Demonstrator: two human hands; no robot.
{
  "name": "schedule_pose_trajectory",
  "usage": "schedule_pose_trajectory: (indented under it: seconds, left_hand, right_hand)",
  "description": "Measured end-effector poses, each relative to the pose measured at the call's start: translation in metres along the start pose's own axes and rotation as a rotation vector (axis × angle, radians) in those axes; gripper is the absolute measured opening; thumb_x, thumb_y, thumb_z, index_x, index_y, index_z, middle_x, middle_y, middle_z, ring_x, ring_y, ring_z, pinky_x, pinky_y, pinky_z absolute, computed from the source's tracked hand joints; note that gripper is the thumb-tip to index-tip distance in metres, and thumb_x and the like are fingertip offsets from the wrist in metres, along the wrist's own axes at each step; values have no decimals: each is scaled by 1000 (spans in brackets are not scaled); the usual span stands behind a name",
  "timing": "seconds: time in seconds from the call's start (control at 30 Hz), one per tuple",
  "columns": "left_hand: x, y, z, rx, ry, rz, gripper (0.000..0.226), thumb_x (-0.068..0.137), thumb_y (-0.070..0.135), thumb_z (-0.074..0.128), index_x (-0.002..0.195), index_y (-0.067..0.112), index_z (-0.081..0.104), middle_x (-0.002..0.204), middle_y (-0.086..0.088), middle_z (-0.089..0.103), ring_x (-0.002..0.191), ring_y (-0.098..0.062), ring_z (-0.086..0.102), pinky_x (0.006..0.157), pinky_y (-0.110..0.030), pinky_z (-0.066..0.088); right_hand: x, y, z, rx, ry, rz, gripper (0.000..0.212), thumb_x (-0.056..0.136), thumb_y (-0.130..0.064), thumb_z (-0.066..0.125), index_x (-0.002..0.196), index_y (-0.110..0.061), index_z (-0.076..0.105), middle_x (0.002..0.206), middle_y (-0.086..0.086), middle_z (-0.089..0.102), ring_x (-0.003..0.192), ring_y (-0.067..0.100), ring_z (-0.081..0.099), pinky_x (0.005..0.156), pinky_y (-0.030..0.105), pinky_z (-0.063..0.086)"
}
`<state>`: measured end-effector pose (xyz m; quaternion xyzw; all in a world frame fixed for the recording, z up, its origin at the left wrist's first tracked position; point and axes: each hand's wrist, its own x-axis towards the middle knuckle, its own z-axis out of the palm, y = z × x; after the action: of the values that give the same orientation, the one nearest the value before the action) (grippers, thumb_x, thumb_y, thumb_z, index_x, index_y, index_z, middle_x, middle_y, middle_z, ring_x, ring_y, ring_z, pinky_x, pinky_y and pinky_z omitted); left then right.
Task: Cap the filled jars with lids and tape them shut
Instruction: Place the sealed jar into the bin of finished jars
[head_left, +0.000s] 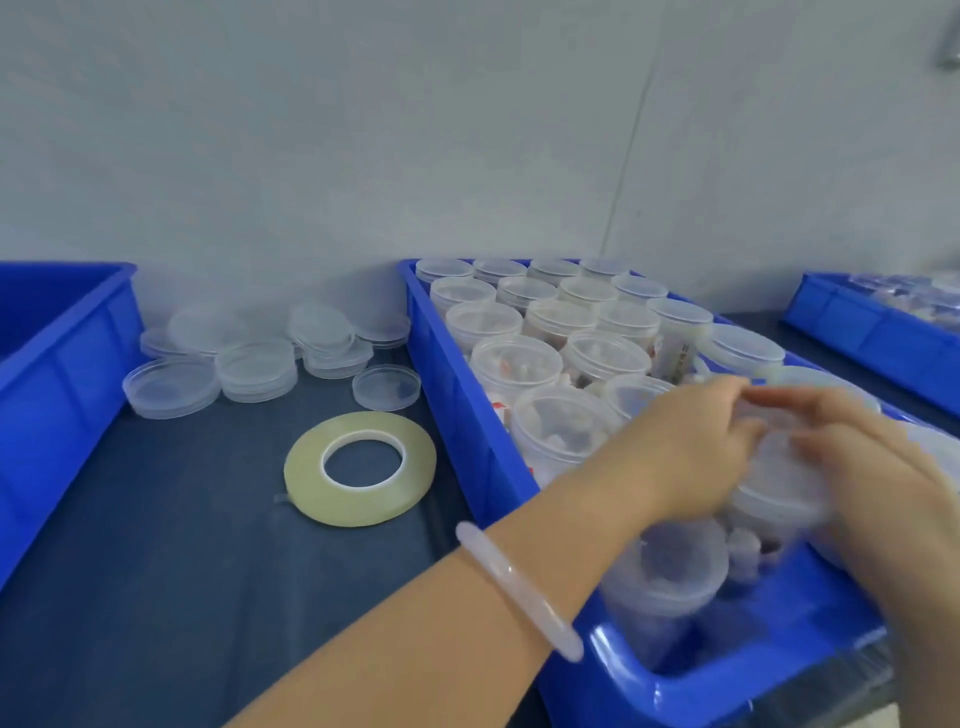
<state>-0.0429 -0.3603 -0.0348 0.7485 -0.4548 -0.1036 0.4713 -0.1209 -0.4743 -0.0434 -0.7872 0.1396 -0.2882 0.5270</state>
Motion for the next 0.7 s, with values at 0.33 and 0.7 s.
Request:
schedule_pose_trajectory:
  seconds: [0.33, 0.7]
  left_hand:
    - [7, -5, 8, 150, 25, -29, 17, 94, 17, 54, 104, 8, 65, 99, -14, 67, 98, -28, 59, 80, -31, 40]
    - [1, -2, 10, 485, 91, 39, 20, 92, 18, 55, 110, 11, 58, 114, -8, 59, 108, -26, 54, 90, -39, 44]
  right_hand:
    - [3, 15, 1, -301, -39, -49, 43, 85, 8, 39, 87, -27, 64, 89, -4, 67, 83, 8, 58, 76, 25, 43]
    - [-2, 8, 9, -709, -165, -108, 23, 90, -1, 37, 103, -16, 49, 80, -7, 50, 74, 7, 47, 61, 17, 34]
